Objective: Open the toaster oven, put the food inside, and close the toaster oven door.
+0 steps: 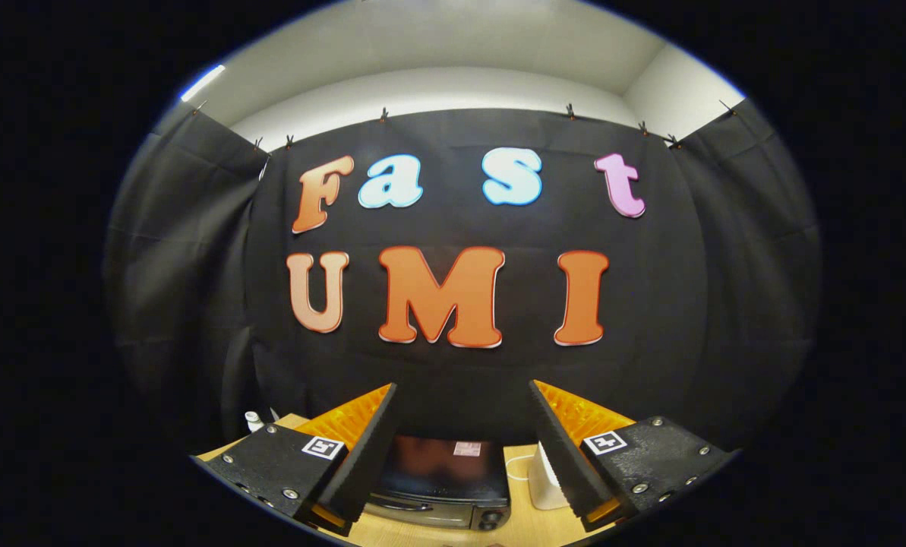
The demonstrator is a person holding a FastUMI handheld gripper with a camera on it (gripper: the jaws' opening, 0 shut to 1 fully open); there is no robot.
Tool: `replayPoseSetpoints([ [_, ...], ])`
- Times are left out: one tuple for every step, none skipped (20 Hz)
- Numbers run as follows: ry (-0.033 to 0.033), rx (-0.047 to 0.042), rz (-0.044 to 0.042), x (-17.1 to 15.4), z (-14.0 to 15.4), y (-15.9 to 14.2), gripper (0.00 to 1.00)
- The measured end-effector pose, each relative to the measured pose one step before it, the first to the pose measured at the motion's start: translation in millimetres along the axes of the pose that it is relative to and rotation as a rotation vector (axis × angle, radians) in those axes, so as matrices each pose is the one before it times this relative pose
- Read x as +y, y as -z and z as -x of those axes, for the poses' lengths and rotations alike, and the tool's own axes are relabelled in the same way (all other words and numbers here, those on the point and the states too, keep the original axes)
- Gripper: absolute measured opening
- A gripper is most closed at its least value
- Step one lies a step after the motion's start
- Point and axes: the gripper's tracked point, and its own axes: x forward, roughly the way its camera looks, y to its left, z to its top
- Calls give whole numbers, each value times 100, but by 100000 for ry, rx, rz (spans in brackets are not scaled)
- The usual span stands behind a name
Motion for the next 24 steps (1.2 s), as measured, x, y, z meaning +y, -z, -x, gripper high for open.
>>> replayPoseSetpoints([
  [-751, 4667, -521, 670, -449, 1867, 99],
  [-808, 4542, -703, 657, -543, 2138, 99],
  [-615, 5172, -469, 610, -634, 2112, 99],
  [-501, 5835, -794, 630, -830, 2295, 99],
  [-1192, 5394, -783, 831, -957, 2107, 99],
  [-709, 5055, -1128, 788, -856, 2085, 99],
  [-680, 2589, -1207, 592, -743, 1440, 99],
  [272, 1690, -1450, 471, -837, 1040, 99],
  [-335, 2147, -1361, 550, -659, 908, 98],
  [-434, 1644, -645, 590, -653, 958, 98],
  [76, 1378, -17, 573, -697, 707, 98],
  [636, 1586, 497, 358, -525, 787, 98],
  [1248, 1628, 164, 89, -528, 646, 97],
  [860, 1516, -647, 6, -282, 729, 98],
  [378, 1179, -1540, 178, -333, 461, 98],
  [1485, 474, -1172, -23, -69, 65, 98],
  [364, -1850, 48, 236, -138, -231, 98],
  [-503, 653, 1143, 237, 242, 527, 96],
  [419, -1031, 2378, -67, 125, -112, 96],
  [1168, -315, 2337, -120, -94, 88, 96],
  [979, -1055, 2082, -52, 164, -85, 93],
  [-408, -193, -1096, 142, 238, 27, 91],
  [-125, 803, -3115, 119, 201, 91, 87],
  [229, -201, -984, 138, -24, -94, 84],
])
